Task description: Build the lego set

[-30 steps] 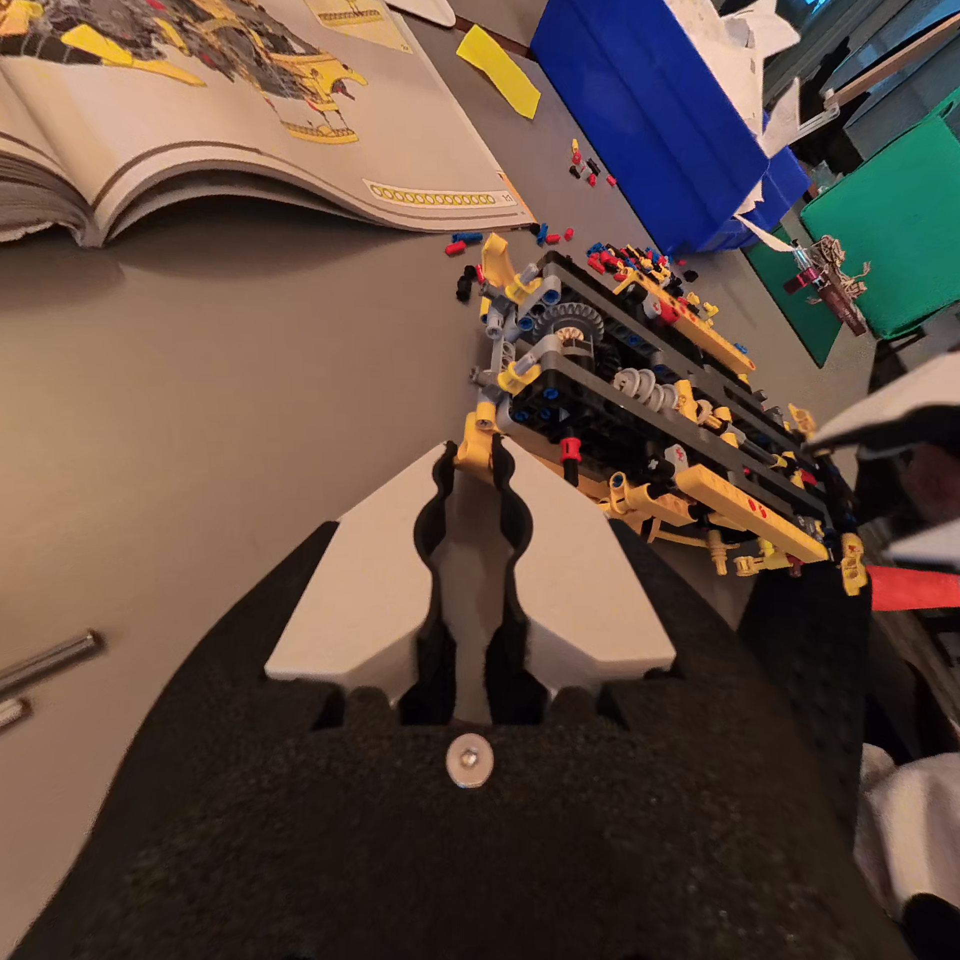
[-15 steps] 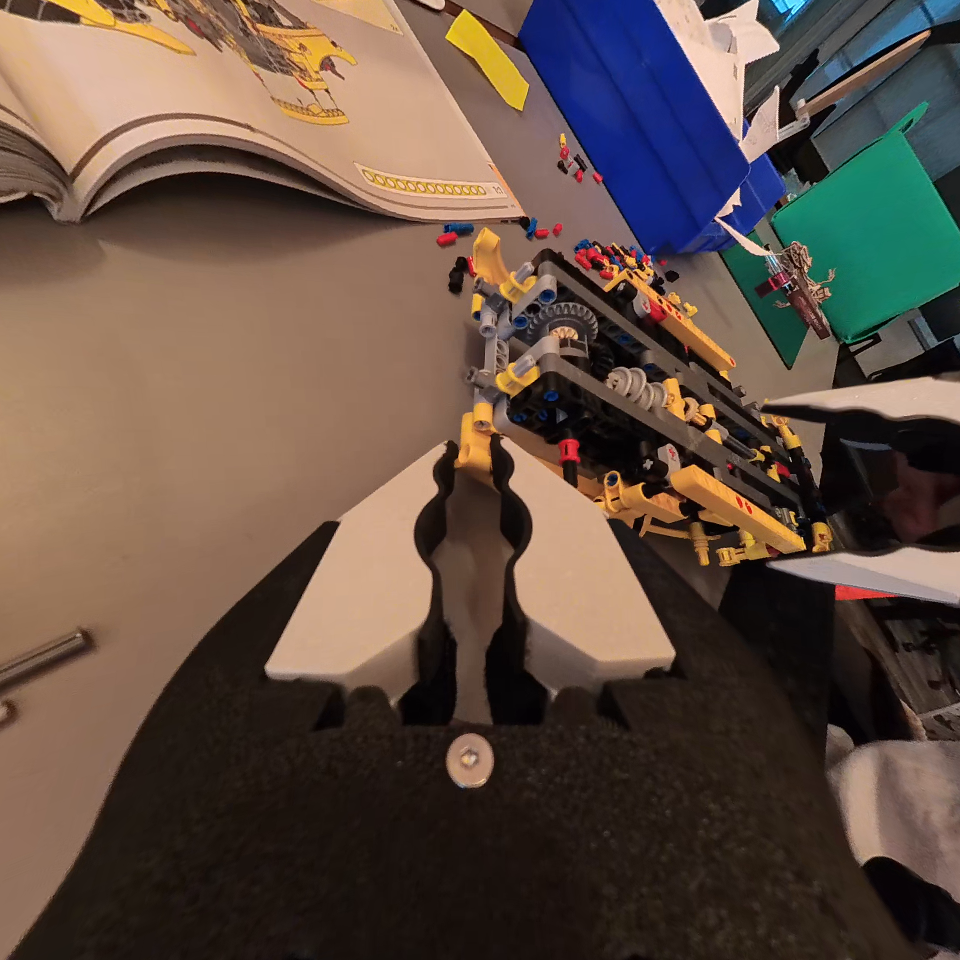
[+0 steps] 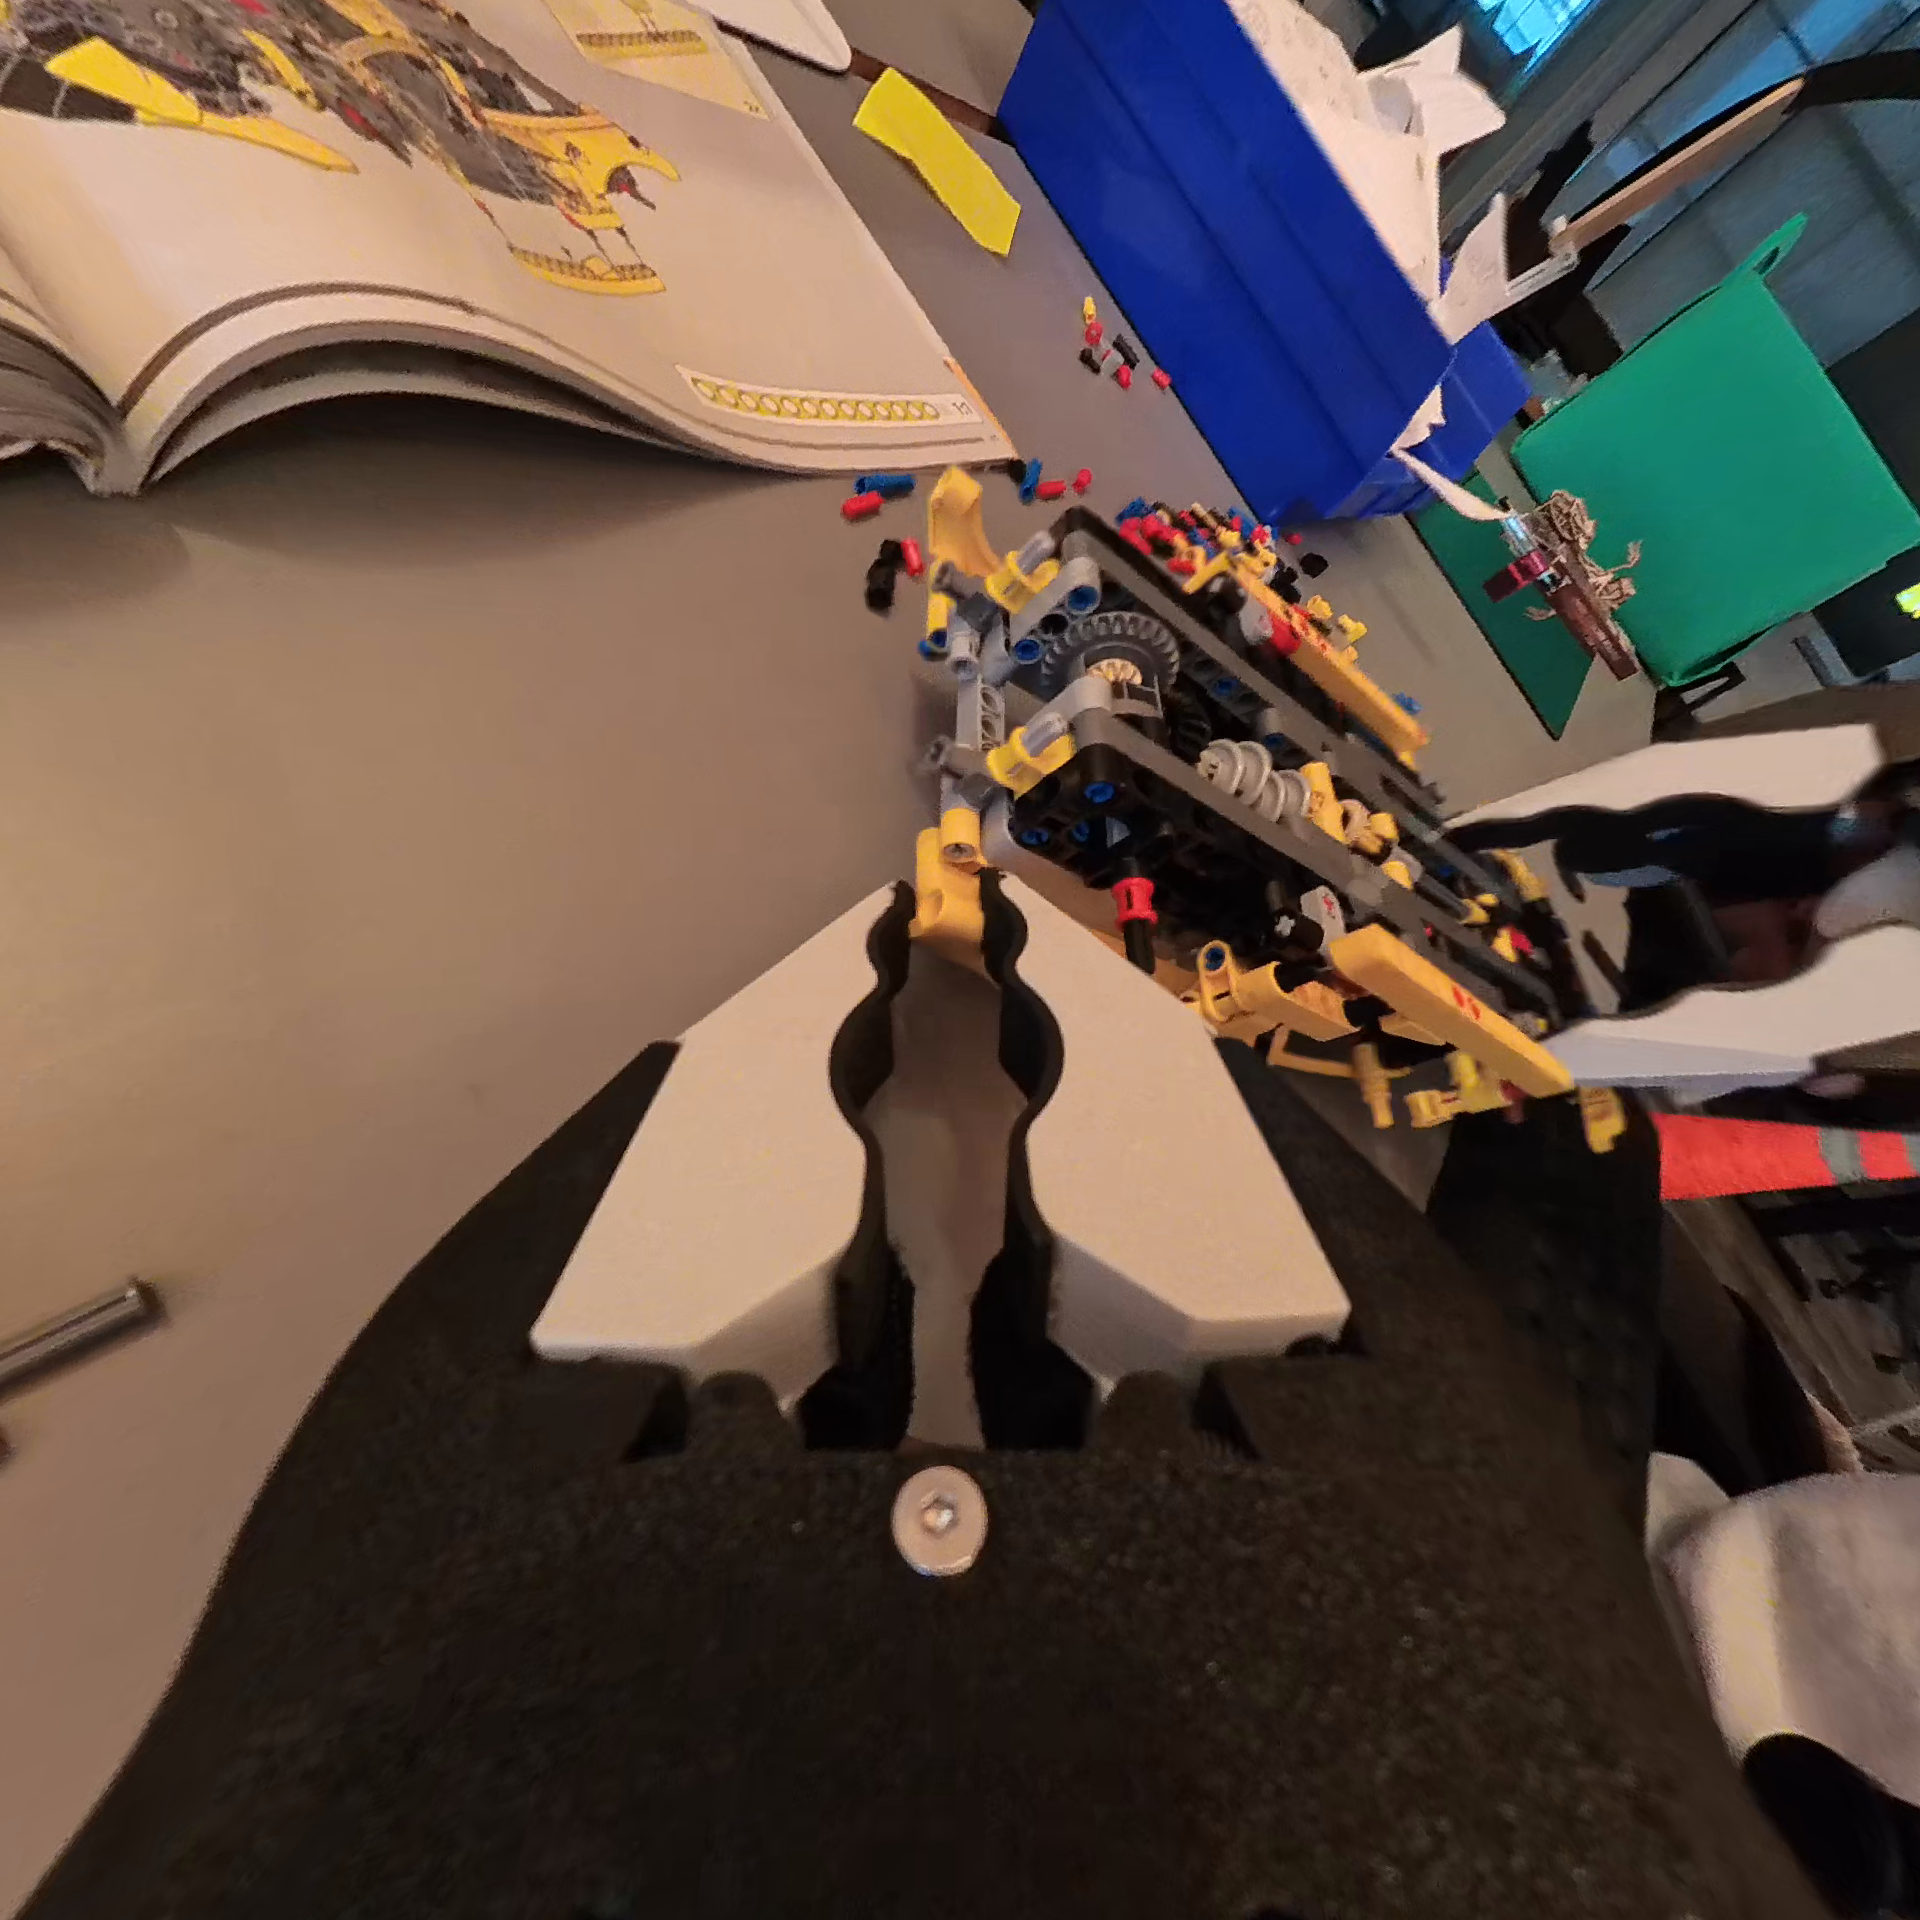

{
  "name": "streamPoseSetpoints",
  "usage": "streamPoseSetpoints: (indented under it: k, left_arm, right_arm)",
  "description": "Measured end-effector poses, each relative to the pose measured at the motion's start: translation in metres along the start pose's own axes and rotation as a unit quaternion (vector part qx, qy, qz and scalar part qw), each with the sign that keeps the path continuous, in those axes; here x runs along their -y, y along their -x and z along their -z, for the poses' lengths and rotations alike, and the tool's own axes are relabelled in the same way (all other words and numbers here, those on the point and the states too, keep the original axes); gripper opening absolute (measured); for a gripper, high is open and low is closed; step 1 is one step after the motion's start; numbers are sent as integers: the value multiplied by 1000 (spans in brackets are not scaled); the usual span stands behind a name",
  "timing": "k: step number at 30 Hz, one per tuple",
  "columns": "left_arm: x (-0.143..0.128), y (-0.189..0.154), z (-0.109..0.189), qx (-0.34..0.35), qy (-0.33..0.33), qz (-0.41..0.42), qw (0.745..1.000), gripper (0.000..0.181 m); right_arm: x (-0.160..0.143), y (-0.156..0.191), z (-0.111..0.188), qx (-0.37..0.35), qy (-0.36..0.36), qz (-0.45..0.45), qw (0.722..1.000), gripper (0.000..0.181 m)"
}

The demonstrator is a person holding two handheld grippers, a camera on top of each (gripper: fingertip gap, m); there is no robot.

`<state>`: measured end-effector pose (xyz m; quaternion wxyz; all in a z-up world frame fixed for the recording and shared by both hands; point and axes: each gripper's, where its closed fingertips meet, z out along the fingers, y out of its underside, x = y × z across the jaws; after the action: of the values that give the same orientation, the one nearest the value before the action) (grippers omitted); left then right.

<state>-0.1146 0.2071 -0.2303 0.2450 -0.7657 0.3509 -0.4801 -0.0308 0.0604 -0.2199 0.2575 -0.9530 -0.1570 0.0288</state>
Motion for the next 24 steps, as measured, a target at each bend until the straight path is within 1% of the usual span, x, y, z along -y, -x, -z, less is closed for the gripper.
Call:
streamPoseSetpoints:
  k: [3,5,6,8,10,12,14,15,17,21,24]
  left_arm:
    - [6,-4,3,-1,-11,-13,1000,13]
    - [17,-9,9,-4,-36,-17,999,14]
    - [24,-14,13,-17,-54,-17,998,16]
    - [39,-23,24,-40,-80,-6,996,19]
    - [52,-29,35,-31,-88,-11,996,20]
    - [64,-35,45,-5,-89,-52,995,21]
    - [73,-43,51,12,-83,-86,993,23]
    - [76,-45,51,24,-73,-101,992,25]
    - [78,-41,47,51,-51,-132,989,25]
    - [89,-37,30,42,-43,-124,991,26]
    - [98,-29,10,54,-24,-138,989,24]
  right_arm:
    - [0,-2,-5,19,19,-3,1000,71]
    - [1,-2,-9,42,20,-17,999,70]
    - [1,0,-11,59,23,-22,998,70]
    - [4,6,-16,104,20,-35,994,70]
    - [13,15,-16,180,1,-67,981,70]
    - [23,25,-11,280,-18,-108,954,69]
    - [29,35,-6,377,-21,-144,915,69]
    - [31,38,-5,412,-20,-157,897,69]
    - [35,38,-4,451,-20,-171,876,69]
    - [38,27,-1,509,-6,-206,836,70]
    - [41,16,0,554,2,-248,794,70]
